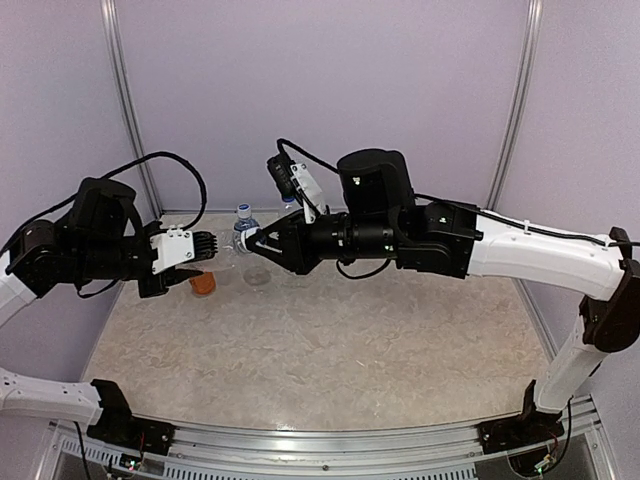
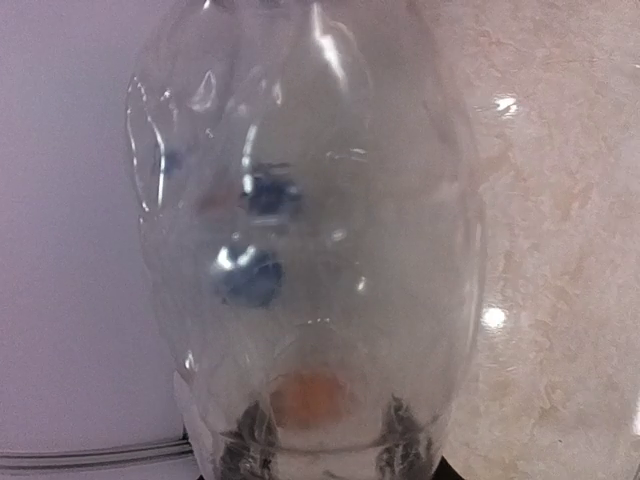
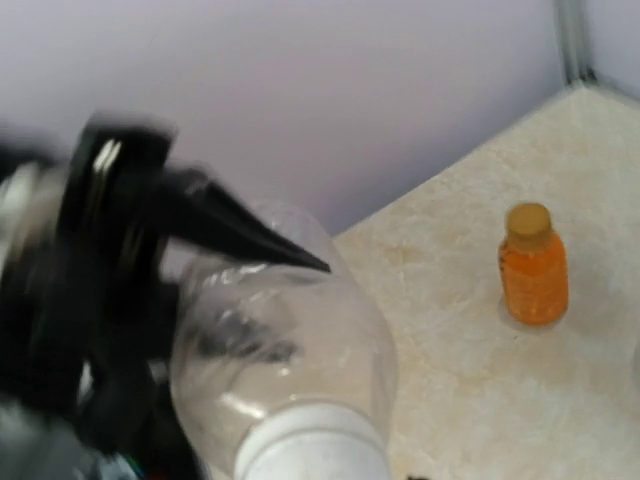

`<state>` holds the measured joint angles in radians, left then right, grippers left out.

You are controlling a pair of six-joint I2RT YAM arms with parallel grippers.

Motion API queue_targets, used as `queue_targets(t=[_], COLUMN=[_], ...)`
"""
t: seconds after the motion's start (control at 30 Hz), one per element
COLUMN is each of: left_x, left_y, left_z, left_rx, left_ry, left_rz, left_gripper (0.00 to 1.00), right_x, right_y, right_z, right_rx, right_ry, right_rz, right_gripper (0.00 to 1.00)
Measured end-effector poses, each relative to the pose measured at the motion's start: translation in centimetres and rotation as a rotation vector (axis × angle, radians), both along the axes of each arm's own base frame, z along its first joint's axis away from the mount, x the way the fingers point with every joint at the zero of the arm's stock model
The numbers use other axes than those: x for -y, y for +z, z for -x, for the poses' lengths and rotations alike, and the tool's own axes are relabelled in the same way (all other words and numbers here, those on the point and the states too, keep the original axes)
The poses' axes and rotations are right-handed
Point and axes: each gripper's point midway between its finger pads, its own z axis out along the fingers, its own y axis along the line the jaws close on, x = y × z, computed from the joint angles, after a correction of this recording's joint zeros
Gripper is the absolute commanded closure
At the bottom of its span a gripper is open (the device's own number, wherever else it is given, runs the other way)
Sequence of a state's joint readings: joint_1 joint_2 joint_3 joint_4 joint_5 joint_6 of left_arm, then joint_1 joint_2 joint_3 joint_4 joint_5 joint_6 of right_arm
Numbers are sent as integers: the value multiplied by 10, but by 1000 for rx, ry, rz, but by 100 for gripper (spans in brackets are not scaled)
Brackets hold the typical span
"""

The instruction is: Unscrew the bottle caps

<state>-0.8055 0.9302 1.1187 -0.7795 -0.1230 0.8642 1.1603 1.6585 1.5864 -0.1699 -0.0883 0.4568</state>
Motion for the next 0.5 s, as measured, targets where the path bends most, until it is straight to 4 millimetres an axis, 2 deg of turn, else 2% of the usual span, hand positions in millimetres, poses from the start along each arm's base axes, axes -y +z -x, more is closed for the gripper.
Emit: queue_targets(t=[0.1, 0.2, 0.3, 0.37, 0.4, 0.5], left_x=[-7, -13, -16, -14, -13, -10], left_y=[-5, -10, -17, -22, -24, -27], left_z=[36, 79, 113, 127, 130, 132], left_rx=[-178, -358, -499, -566, -589, -620], left_ry=[-81, -171, -250, -289, -300, -308], left_rz=[-5, -7, -19, -29, -33, -39], left_gripper=[76, 77, 78, 80, 80, 80], right_x=[-10, -16, -18, -16, -13, -9], right_y=[-3, -6, -12, -16, -18, -22], right_z=[36, 82, 116, 127, 125, 127], right_rx=[231, 535, 841, 1009, 1082, 1269], right_ry=[103, 209, 275, 304, 305, 314], right_rz=[97, 217, 348, 436, 486, 612], right_gripper=[100, 100, 100, 100, 100, 100])
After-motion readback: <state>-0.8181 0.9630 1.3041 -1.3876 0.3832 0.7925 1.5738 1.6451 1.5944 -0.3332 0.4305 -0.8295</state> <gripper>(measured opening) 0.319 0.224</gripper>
